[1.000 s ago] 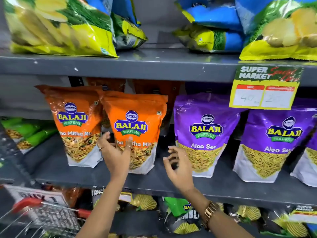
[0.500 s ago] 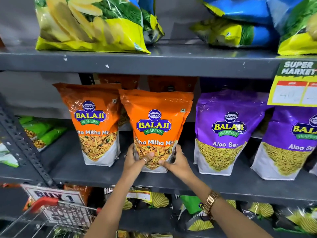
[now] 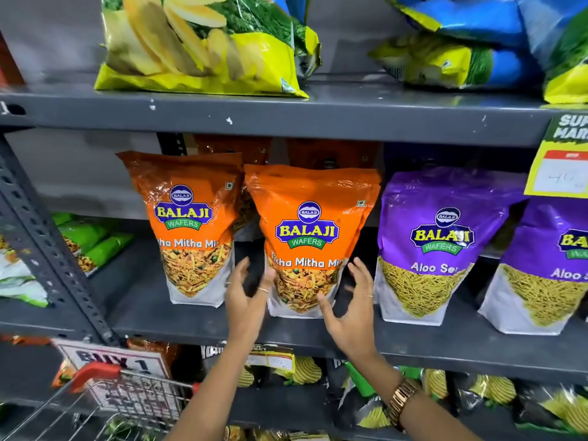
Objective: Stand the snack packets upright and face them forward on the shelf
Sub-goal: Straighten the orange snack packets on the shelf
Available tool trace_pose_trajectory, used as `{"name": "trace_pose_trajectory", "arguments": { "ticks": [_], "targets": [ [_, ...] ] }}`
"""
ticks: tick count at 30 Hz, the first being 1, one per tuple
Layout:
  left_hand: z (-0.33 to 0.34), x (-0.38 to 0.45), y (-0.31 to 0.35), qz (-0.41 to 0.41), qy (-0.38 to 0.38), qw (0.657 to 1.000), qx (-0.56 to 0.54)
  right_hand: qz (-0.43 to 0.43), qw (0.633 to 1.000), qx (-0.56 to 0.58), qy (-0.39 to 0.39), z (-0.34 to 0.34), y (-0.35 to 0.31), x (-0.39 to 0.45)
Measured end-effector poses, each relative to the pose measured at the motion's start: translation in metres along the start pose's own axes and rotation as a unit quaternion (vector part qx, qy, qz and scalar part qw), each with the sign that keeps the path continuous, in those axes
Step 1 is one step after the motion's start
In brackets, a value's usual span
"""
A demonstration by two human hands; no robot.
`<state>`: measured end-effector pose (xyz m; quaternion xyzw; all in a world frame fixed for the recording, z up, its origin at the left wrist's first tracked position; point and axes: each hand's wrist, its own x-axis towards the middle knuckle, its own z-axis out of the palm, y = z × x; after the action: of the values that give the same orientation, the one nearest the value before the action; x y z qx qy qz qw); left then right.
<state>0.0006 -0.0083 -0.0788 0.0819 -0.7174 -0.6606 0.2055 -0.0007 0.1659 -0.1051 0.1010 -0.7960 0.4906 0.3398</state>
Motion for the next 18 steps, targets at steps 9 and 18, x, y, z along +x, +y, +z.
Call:
{"name": "trace_pose_trajectory", "arguments": {
  "ticks": [9,18],
  "targets": [
    [-0.068,0.047,0.002,0.113,0.231,0.964,0.064,-0.111,0.988,-0.002,-0.112,0.046,-0.052,-0.006],
    [-0.128,0.091,-0.029,-0.027,0.093,0.994,0.054,0.006,0.964,-0.041,-0.264,0.122,-0.064,0.003]
  ]
}}
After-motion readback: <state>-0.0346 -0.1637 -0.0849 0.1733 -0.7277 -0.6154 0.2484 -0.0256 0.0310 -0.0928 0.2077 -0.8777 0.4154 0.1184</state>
